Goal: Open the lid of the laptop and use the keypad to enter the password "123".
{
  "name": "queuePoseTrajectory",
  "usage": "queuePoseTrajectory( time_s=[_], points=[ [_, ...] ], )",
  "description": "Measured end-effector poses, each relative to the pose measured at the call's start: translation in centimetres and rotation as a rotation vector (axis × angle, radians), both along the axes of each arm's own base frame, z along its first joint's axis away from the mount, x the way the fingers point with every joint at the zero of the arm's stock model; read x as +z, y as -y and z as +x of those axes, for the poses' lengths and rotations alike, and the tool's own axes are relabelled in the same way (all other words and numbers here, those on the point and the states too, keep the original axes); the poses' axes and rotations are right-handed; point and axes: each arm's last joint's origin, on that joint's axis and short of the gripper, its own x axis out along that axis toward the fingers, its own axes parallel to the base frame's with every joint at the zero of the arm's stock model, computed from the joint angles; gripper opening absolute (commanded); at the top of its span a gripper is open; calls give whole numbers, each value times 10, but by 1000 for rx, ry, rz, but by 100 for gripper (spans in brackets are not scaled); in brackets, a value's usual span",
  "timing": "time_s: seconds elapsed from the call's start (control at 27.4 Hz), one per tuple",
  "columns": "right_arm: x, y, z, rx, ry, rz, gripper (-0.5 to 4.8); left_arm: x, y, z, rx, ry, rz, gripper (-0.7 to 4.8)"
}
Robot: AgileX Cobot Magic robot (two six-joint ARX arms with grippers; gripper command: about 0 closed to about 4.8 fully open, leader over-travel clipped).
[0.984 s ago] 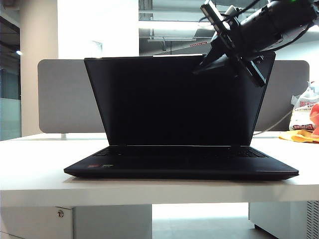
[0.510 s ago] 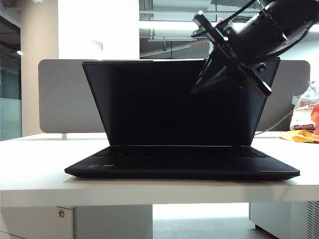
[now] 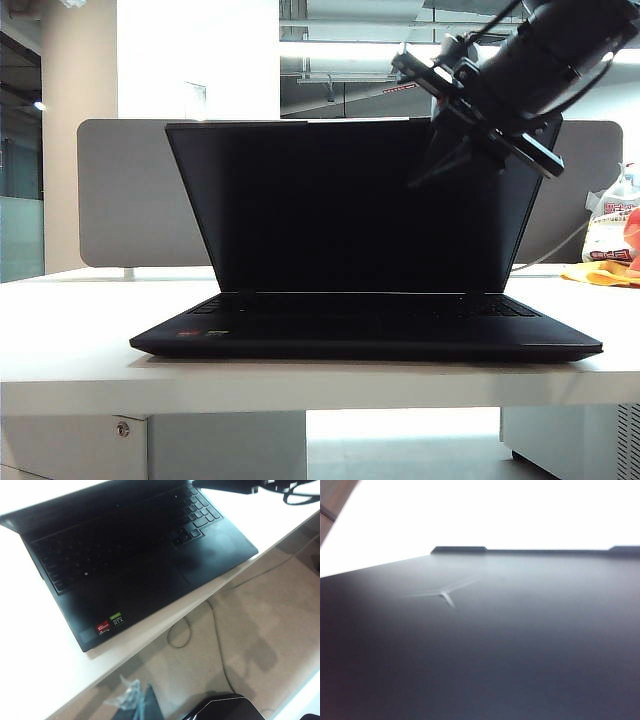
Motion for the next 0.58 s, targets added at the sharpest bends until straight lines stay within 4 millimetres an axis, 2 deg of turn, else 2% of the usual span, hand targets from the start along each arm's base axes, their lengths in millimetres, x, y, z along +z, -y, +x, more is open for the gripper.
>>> queuePoseTrajectory(
  time_s=[0.15, 0.58],
  points=[
    [7, -1, 2, -5, 21, -12, -6, -1, -1, -1, 0, -13, 11, -5],
    [10, 5, 7, -32, 33, -20, -6, -2, -1, -1, 0, -21, 18, -5]
  ],
)
